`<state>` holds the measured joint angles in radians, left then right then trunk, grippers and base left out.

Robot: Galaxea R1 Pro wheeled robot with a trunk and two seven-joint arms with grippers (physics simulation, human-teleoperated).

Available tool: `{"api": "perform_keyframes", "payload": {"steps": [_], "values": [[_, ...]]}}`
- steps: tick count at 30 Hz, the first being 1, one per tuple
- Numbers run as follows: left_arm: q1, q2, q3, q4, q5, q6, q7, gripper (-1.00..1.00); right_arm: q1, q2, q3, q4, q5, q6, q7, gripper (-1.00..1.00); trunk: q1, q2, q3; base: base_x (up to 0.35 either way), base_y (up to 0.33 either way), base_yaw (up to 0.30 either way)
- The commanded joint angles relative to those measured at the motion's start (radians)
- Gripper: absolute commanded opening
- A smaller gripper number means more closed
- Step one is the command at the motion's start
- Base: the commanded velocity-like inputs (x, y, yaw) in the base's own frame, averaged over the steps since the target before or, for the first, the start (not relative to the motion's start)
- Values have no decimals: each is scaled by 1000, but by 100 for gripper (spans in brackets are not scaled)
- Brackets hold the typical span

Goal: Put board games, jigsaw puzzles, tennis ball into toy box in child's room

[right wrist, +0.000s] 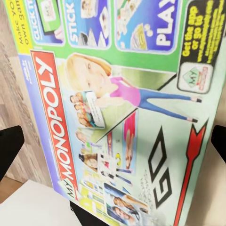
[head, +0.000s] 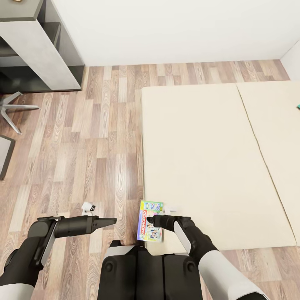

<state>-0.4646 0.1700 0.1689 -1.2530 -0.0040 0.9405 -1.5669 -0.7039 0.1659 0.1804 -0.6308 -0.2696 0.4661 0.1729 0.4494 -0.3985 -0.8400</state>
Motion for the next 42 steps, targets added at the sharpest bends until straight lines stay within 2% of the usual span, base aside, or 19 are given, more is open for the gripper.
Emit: {"api": "perform_keyframes", "payload": {"steps": [1, 31, 42], "values": [[0, 0, 0, 0, -1, 11, -4, 100, 0, 0, 1, -1, -2, 5, 0, 100, 1, -1, -1, 0, 3, 0], [0, 0, 0, 0, -1, 11, -4, 100, 0, 0, 2, -1, -2, 5, 0, 100, 1, -1, -1, 0, 0, 0], [0, -1, 0, 0, -1, 10, -4, 100, 0, 0, 2, -3, -2, 5, 0, 100, 1, -1, 11, 0, 0, 0]]}}
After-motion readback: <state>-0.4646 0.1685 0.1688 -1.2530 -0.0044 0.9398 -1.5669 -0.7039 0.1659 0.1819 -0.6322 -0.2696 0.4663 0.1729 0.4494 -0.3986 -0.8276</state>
